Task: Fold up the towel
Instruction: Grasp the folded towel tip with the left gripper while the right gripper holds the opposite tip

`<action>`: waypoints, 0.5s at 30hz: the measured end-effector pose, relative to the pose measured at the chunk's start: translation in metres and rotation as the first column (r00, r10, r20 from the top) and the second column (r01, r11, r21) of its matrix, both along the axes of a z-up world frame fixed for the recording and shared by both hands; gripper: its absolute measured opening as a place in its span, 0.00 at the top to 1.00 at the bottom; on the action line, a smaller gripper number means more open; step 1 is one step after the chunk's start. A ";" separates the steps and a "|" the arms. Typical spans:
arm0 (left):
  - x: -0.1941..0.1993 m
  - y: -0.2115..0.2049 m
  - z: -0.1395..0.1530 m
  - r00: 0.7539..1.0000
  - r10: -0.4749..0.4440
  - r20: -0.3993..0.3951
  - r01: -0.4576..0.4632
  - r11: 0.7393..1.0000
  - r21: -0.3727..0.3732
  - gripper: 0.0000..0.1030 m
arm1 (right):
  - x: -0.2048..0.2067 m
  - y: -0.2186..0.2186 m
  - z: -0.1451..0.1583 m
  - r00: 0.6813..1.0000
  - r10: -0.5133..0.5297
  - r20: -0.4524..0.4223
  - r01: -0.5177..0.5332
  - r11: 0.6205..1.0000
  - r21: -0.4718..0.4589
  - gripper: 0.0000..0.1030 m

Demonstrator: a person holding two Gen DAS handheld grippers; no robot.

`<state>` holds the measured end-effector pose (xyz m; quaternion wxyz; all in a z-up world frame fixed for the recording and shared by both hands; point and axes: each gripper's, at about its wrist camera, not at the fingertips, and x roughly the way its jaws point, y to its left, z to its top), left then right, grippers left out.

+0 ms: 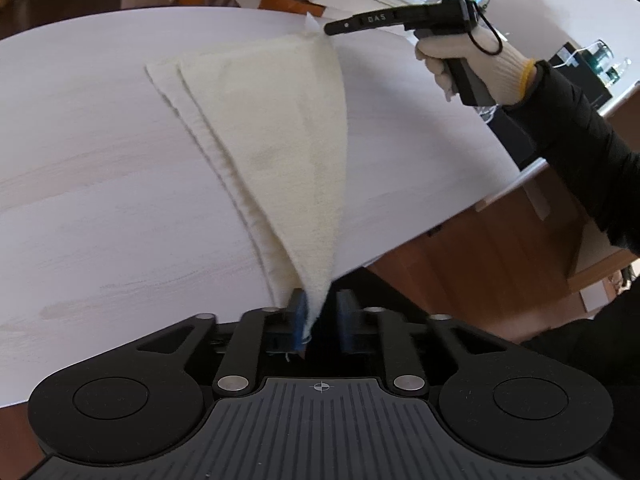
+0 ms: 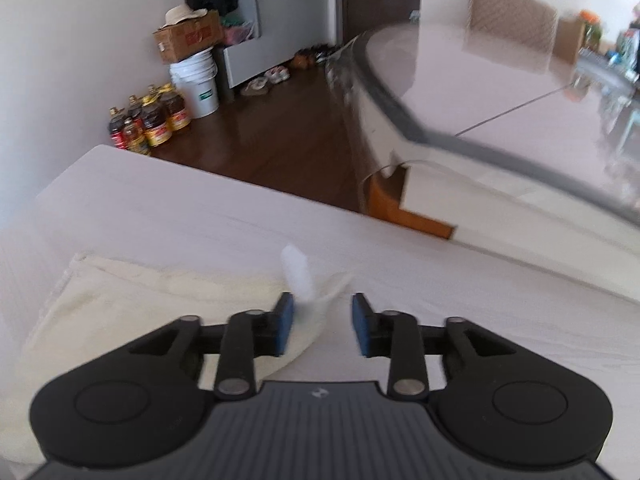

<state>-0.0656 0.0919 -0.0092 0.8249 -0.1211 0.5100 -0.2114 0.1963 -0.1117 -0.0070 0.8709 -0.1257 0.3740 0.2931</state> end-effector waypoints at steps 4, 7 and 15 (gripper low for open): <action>0.006 0.009 0.010 0.999 0.029 0.044 -0.031 0.999 0.037 0.63 | -0.036 -0.006 0.015 0.995 0.034 0.090 -0.035 0.999 0.003 0.61; 0.013 0.015 0.017 0.995 0.036 0.089 -0.045 0.994 0.096 0.51 | -0.076 -0.005 0.024 0.980 0.158 0.120 -0.166 0.985 0.055 0.60; 0.071 0.028 0.023 0.979 0.044 0.198 -0.086 0.974 0.210 0.21 | -0.221 0.029 0.024 0.810 0.543 0.220 -0.570 0.818 0.078 0.54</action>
